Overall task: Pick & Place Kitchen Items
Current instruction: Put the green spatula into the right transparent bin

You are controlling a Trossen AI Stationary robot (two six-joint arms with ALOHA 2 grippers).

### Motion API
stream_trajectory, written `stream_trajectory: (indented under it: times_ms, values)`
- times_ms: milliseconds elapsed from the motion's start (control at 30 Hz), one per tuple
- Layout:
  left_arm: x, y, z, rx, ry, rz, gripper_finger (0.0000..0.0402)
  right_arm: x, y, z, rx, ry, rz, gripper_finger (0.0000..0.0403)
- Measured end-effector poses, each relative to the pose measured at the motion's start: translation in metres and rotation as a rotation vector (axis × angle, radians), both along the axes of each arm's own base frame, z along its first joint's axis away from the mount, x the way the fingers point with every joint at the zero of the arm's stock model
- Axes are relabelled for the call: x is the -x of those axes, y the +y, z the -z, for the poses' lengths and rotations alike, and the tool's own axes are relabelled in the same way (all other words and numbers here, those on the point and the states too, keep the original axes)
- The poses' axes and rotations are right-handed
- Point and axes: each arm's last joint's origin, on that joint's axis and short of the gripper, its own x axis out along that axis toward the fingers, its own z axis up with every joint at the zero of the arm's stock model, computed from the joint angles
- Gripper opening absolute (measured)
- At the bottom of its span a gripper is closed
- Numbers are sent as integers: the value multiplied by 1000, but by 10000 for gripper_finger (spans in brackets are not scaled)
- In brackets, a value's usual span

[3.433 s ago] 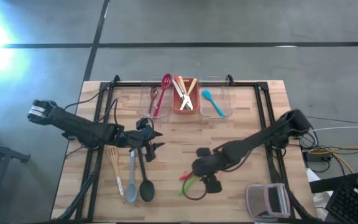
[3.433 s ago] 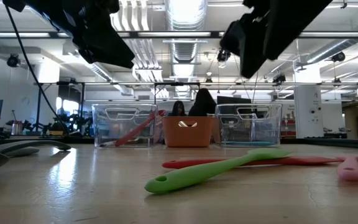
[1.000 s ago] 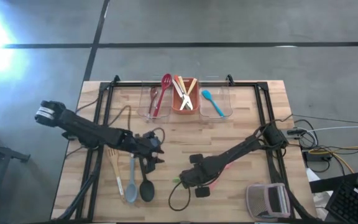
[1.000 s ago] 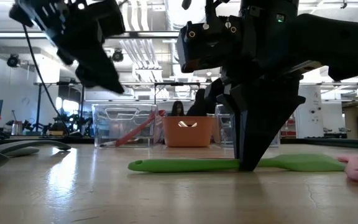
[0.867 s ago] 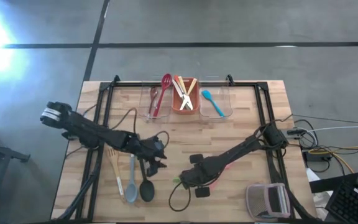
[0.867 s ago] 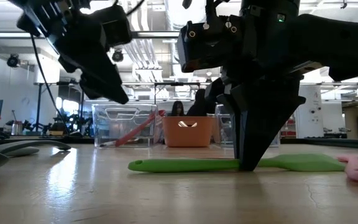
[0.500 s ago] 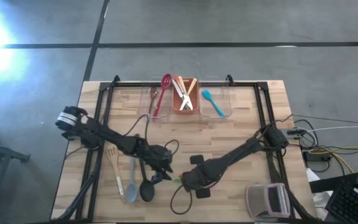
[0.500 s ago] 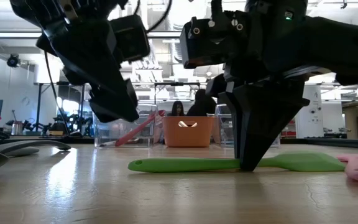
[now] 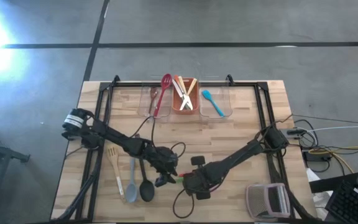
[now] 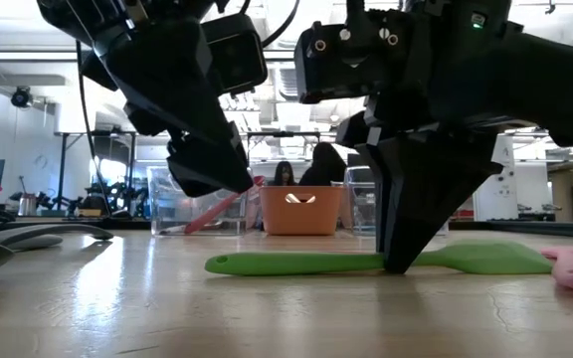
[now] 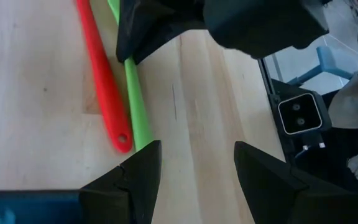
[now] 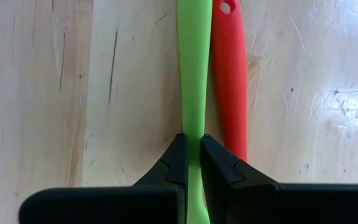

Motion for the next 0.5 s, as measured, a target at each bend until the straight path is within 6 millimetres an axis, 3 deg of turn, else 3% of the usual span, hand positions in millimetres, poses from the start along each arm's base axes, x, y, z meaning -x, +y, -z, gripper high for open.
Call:
stream_trajectory:
  times_ms: [500]
  values:
    - [1,-1,1,28,20,21,204,4,9,-2,18,-33,25,11]
